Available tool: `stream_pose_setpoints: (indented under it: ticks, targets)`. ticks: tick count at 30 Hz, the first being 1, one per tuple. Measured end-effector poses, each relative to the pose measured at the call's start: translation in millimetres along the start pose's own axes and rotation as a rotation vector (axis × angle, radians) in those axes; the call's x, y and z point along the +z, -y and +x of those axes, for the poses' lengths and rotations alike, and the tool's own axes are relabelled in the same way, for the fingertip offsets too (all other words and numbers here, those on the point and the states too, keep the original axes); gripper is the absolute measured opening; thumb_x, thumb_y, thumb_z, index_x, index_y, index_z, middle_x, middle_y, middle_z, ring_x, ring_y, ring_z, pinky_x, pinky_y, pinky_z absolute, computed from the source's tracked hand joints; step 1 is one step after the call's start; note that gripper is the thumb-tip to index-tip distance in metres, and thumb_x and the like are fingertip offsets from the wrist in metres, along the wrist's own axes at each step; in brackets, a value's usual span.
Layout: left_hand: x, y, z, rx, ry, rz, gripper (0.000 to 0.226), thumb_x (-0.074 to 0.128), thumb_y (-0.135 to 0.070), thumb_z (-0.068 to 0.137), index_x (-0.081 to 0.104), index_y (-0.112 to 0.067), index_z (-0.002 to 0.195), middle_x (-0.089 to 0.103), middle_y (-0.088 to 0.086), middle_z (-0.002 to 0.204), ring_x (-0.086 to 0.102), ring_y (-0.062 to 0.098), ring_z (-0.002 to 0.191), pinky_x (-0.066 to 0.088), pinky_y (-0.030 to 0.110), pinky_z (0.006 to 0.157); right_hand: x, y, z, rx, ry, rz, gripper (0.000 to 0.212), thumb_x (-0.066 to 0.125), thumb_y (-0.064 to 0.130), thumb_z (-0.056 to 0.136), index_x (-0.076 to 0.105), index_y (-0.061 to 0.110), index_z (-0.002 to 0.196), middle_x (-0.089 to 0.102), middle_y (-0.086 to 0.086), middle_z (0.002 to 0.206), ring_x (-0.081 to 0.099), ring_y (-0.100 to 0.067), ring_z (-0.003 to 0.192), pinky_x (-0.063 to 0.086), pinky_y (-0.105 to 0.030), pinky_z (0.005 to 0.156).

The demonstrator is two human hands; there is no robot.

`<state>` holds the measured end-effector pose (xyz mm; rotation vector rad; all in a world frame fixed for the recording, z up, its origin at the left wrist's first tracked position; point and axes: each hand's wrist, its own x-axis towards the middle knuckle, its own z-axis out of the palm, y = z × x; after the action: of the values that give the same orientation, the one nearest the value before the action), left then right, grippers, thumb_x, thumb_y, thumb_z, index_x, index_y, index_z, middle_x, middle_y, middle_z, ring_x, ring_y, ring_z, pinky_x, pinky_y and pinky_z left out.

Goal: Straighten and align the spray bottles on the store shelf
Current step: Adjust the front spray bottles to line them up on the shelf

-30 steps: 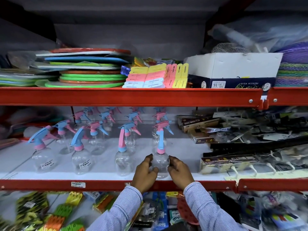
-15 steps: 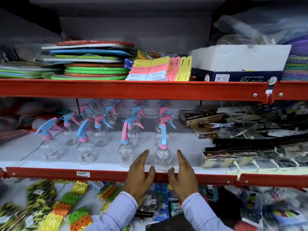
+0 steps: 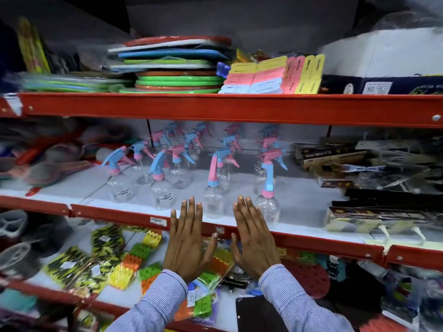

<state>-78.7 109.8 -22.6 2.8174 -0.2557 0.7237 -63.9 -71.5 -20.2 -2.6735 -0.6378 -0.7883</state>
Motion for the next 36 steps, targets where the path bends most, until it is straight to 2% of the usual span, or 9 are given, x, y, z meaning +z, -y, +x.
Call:
stream_pose_setpoints:
  ticks: [7, 11, 15, 17, 20, 23, 25, 31, 36]
  targets:
    - [9, 38, 16, 0.027, 0.058, -0.166, 0.083, 0.009, -0.068, 0.088, -0.008, -0.015, 0.151, -0.015, 0.006, 0.161, -0.014, 0.016, 0.149, -0.001, 0.037, 0.122, 31, 27, 32, 0.193, 0.016, 0.154, 0.068, 0.033, 0.033, 0.091, 0.003, 0.015, 0.150, -0.002, -0.001, 0.160, -0.001, -0.013, 0.148, 0.003, -0.029, 0.121]
    - [19, 54, 36, 0.069, 0.143, -0.317, 0.083, 0.015, -0.067, 0.088, -0.016, -0.020, 0.149, -0.020, -0.001, 0.160, -0.015, 0.010, 0.148, 0.002, 0.031, 0.123, 39, 34, 50, 0.432, 0.008, 0.334, 0.068, 0.039, 0.026, 0.092, 0.003, 0.019, 0.150, 0.007, -0.001, 0.161, 0.016, -0.015, 0.146, 0.023, -0.030, 0.118]
    - [26, 64, 58, 0.076, 0.202, -0.456, 0.080, 0.029, -0.059, 0.090, -0.007, -0.022, 0.151, -0.005, -0.001, 0.163, 0.002, 0.011, 0.150, 0.010, 0.028, 0.121, 41, 30, 67, 0.582, 0.008, 0.429, 0.066, 0.047, 0.018, 0.091, 0.014, 0.018, 0.149, 0.037, -0.009, 0.151, 0.049, -0.028, 0.128, 0.044, -0.035, 0.101]
    - [24, 66, 63, 0.059, 0.241, -0.524, 0.081, 0.034, -0.056, 0.088, -0.002, -0.022, 0.152, 0.003, -0.001, 0.163, 0.012, 0.012, 0.149, 0.013, 0.024, 0.116, 42, 30, 72, 0.630, 0.008, 0.489, 0.064, 0.047, 0.015, 0.091, 0.019, 0.018, 0.148, 0.043, -0.009, 0.148, 0.056, -0.029, 0.120, 0.048, -0.034, 0.096]
    - [15, 65, 70, 0.057, 0.273, -0.602, 0.080, 0.038, -0.050, 0.084, 0.008, -0.020, 0.152, 0.016, 0.001, 0.162, 0.024, 0.015, 0.146, 0.021, 0.023, 0.113, 42, 31, 75, 0.639, 0.043, 0.526, 0.058, 0.046, 0.012, 0.092, 0.027, 0.018, 0.146, 0.047, -0.005, 0.145, 0.060, -0.025, 0.116, 0.049, -0.025, 0.090]
    - [9, 62, 72, 0.053, 0.281, -0.653, 0.076, 0.039, -0.044, 0.082, 0.018, -0.017, 0.150, 0.028, 0.003, 0.158, 0.034, 0.018, 0.142, 0.025, 0.021, 0.108, 42, 32, 75, 0.631, 0.049, 0.511, 0.055, 0.046, 0.011, 0.090, 0.034, 0.017, 0.143, 0.053, -0.007, 0.140, 0.055, -0.019, 0.123, 0.047, -0.031, 0.102]
    - [8, 63, 70, 0.039, 0.285, -0.666, 0.078, 0.038, -0.048, 0.081, 0.020, -0.018, 0.150, 0.032, 0.003, 0.157, 0.036, 0.018, 0.140, 0.028, 0.025, 0.110, 41, 31, 73, 0.633, 0.053, 0.507, 0.054, 0.046, 0.010, 0.089, 0.036, 0.018, 0.142, 0.055, -0.006, 0.138, 0.055, -0.017, 0.124, 0.046, -0.034, 0.103]
    - [9, 64, 59, 0.009, 0.269, -0.687, 0.084, 0.031, -0.057, 0.073, 0.022, -0.022, 0.149, 0.038, 0.005, 0.153, 0.040, 0.021, 0.137, 0.034, 0.038, 0.113, 38, 37, 60, 0.612, 0.058, 0.510, 0.057, 0.045, 0.012, 0.086, 0.036, 0.021, 0.142, 0.055, -0.003, 0.138, 0.054, -0.017, 0.124, 0.049, -0.039, 0.101]
    - [8, 64, 51, 0.003, 0.272, -0.684, 0.083, 0.033, -0.056, 0.076, 0.020, -0.021, 0.150, 0.039, 0.006, 0.152, 0.040, 0.020, 0.136, 0.035, 0.039, 0.113, 38, 38, 55, 0.593, 0.069, 0.508, 0.059, 0.046, 0.012, 0.086, 0.034, 0.021, 0.143, 0.055, -0.006, 0.138, 0.053, -0.018, 0.125, 0.052, -0.041, 0.097]
